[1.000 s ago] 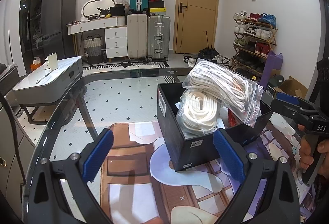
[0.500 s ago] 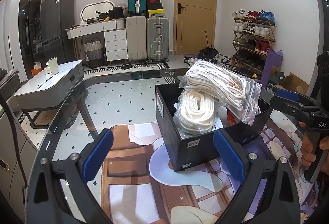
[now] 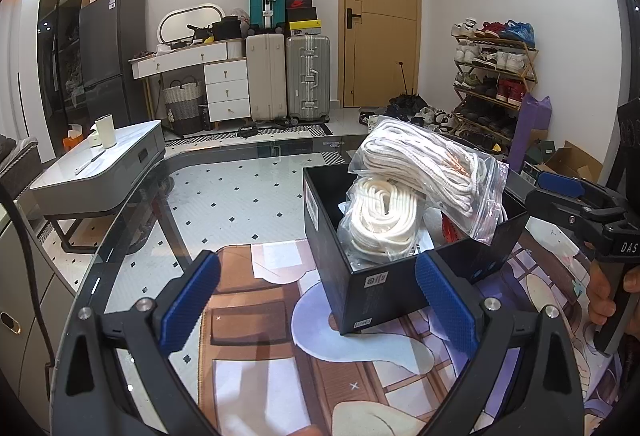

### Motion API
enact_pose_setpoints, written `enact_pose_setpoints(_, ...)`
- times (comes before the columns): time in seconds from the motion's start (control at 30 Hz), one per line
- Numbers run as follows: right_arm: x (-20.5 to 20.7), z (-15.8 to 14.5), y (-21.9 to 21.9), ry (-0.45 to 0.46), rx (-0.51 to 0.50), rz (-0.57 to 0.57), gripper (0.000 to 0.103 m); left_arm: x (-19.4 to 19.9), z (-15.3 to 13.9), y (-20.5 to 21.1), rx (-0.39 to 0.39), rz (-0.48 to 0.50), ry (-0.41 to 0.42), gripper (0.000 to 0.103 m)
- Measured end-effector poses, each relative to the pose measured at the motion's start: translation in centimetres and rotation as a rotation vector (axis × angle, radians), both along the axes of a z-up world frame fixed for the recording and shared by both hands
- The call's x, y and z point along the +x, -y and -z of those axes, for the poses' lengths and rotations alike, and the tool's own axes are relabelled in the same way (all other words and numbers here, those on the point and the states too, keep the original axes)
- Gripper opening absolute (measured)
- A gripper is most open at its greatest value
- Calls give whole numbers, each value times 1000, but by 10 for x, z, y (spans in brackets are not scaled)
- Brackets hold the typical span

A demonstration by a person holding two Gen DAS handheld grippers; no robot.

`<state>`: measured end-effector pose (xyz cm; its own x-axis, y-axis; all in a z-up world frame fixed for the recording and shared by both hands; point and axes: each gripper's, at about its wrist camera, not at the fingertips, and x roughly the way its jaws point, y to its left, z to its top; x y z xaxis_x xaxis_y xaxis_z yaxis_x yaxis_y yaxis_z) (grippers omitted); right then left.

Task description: Organize soft objects

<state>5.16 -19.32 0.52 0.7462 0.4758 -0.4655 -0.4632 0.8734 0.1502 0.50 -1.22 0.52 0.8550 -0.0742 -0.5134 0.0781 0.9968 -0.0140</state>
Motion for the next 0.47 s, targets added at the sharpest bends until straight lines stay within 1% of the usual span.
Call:
enact_pose_setpoints(0.17, 0, 1, 0, -3, 9, 3, 102, -1, 0, 2, 10, 2, 3, 99)
enact_pose_setpoints(0.47, 2, 2, 0, -7, 10, 4, 102, -3, -1, 1, -1, 12, 17, 99)
